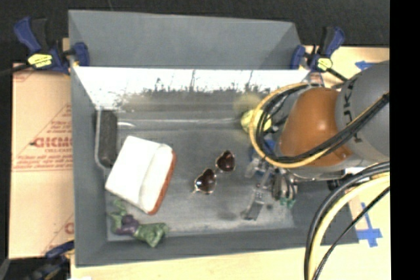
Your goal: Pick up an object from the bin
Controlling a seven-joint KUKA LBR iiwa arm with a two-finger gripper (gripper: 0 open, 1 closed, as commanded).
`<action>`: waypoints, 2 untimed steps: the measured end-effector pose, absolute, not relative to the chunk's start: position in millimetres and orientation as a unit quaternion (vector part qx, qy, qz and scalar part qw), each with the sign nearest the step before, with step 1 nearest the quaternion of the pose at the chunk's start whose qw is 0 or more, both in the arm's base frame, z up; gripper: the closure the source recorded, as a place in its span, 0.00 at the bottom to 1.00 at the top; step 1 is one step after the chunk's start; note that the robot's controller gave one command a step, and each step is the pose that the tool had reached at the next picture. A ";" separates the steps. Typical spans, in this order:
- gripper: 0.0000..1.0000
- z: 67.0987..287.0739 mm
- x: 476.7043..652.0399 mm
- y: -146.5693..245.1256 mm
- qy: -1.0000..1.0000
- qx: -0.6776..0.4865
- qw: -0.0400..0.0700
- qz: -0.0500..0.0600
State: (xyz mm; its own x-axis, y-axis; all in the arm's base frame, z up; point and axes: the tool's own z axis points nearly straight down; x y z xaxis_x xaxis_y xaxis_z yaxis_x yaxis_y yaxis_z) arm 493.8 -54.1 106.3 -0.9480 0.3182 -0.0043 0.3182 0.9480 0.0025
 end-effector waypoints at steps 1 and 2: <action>0.00 100.4 493.0 -42.8 0.998 0.067 0.007 -0.002; 0.00 84.0 498.9 -35.3 0.991 0.131 0.004 0.000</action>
Offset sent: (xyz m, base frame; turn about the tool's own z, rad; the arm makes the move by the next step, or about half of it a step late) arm 0.0048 0.0202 -0.0239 -0.0478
